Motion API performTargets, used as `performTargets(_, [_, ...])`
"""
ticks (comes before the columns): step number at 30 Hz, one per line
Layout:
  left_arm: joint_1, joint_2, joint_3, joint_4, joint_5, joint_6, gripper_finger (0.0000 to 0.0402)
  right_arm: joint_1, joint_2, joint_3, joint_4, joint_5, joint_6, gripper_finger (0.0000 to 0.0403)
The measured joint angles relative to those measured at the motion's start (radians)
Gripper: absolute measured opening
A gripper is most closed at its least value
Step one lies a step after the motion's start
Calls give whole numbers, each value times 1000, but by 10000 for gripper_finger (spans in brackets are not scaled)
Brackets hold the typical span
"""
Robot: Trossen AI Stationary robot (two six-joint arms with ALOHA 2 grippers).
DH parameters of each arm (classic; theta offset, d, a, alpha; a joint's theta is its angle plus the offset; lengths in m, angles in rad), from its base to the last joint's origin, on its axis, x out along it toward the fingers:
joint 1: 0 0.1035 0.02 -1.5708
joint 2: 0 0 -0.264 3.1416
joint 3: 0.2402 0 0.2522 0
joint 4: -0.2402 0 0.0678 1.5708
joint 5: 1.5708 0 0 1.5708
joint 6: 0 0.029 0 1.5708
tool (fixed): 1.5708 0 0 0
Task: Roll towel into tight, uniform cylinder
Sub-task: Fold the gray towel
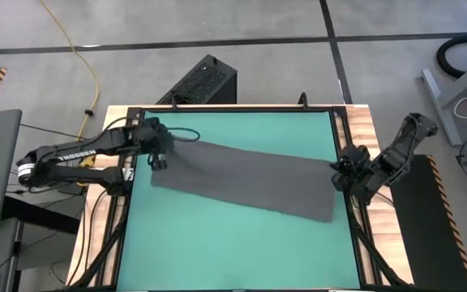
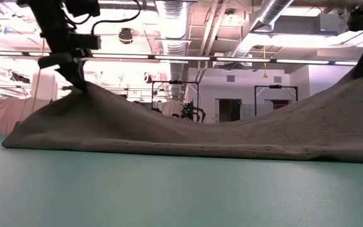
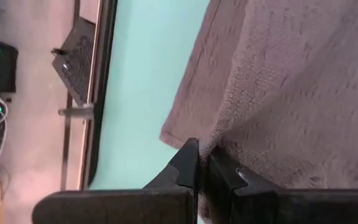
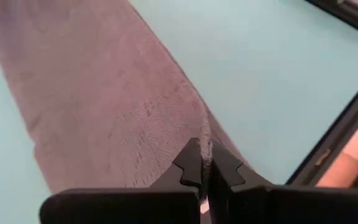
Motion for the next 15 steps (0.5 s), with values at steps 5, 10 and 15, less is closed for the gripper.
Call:
performTargets(5, [32, 99, 0, 50, -14, 69, 0, -71, 0, 0, 19, -16, -74, 21])
performTargets(10, [49, 193, 0, 68, -60, 108, 1, -121, 0, 0, 44, -37, -118, 27])
performTargets(15, [49, 269, 0, 65, -178, 177, 32, -150, 0, 0, 64, -37, -128, 66])
